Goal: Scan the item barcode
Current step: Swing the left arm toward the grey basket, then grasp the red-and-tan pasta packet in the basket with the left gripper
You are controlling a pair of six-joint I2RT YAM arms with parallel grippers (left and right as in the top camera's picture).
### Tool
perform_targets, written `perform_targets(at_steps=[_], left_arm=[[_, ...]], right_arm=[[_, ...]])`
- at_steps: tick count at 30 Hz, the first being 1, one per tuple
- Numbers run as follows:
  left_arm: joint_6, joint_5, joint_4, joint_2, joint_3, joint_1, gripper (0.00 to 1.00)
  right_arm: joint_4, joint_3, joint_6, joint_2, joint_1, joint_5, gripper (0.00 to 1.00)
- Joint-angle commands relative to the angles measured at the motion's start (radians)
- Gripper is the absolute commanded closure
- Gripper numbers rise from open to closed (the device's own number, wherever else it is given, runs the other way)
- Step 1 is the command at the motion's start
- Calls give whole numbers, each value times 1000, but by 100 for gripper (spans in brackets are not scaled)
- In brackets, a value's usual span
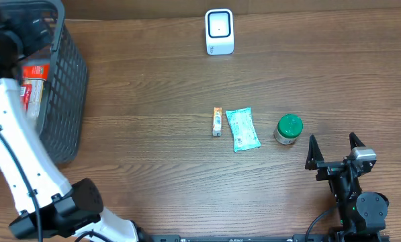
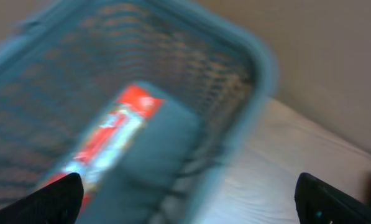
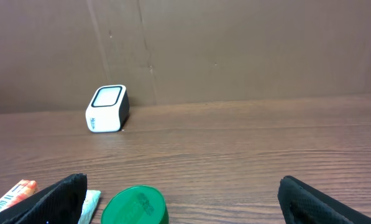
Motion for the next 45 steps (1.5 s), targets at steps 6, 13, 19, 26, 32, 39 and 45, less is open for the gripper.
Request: perform_targets(at_steps=[6,13,19,26,32,39,45], left_arm=[[206,-64,-10,65,21,157,0],[296,-64,-3,207,21,216,0],[396,-57,4,376,21,249,0],[487,-56,24,535,21,265,0],[550,-56,85,625,21,266,0],[603,-56,152,715,21,267,0],[647,45,171,784,21,267,0]], right_arm=[[6,-11,0,-8,-4,1,0],[6,-11,0,-8,-4,1,0],[6,-11,0,-8,-4,1,0],[6,-11,0,-8,-4,1,0],[6,-11,0,-8,-4,1,0],[6,-11,0,-8,-4,1,0],[6,-11,0,-8,-4,1,0]])
